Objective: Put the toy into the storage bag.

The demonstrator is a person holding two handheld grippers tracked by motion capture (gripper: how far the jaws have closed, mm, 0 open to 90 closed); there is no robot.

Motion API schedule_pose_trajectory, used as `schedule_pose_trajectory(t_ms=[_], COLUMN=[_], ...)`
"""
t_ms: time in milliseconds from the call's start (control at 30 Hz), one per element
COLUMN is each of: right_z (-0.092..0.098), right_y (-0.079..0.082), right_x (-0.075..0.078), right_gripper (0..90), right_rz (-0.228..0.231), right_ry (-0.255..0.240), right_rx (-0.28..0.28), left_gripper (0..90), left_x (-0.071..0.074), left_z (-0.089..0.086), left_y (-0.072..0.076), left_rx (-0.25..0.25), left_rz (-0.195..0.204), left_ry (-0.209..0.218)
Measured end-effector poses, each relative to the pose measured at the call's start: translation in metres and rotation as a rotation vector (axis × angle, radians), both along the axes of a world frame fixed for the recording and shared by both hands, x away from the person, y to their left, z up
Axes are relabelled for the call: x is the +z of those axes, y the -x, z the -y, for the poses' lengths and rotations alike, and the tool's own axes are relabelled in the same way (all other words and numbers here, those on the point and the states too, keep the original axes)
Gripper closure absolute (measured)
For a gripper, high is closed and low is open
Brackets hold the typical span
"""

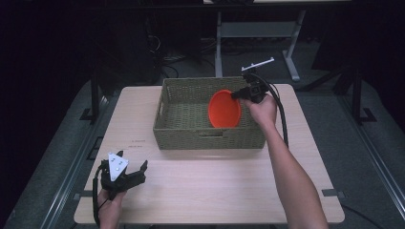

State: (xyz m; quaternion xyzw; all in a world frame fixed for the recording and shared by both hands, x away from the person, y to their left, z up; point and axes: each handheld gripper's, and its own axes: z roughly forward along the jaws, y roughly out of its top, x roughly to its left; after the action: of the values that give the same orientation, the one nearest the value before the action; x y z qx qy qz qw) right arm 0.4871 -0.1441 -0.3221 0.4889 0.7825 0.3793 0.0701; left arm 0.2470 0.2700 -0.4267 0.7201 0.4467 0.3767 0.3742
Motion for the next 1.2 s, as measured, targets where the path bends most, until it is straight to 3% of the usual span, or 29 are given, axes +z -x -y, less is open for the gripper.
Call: schedule_pose_trajectory(t_ms=[567,733,900,1033,1133,1200], right_z=[-0.004,-0.005,-0.007,-0.006,-0.003,-0.002], right_y=[-0.006,-0.008,-0.010,-0.011,-0.012,-0.012], right_x=[-0.010,-0.013,-0.020,-0.023,-0.023,-0.023], right_gripper=[80.7,80.7,79.7,79.2,69.9,69.2], right_rz=[-0.024,-0.040,-0.067,-0.083,-0.103,-0.112], right_ry=[0.030,0.034,0.073,0.070,0.061,0.078], right_rx=[-0.001,0.000,0.009,0.000,-0.008,-0.006], left_gripper=[12.7,12.7,12.7,12.7,12.7,12.7], left_x=[0.000,0.000,0.000,0.000,0.000,0.000], left_z=[-0.001,-0.001,-0.001,-0.001,0.000,0.000], left_y=[0.000,0.000,0.000,0.000,-0.001,-0.001], left_rx=[0.000,0.000,0.001,-0.001,0.000,0.000], left_rz=[0.001,0.000,0.000,0.000,0.001,0.002], left_ry=[-0.001,-0.002,0.000,-0.003,-0.001,0.000])
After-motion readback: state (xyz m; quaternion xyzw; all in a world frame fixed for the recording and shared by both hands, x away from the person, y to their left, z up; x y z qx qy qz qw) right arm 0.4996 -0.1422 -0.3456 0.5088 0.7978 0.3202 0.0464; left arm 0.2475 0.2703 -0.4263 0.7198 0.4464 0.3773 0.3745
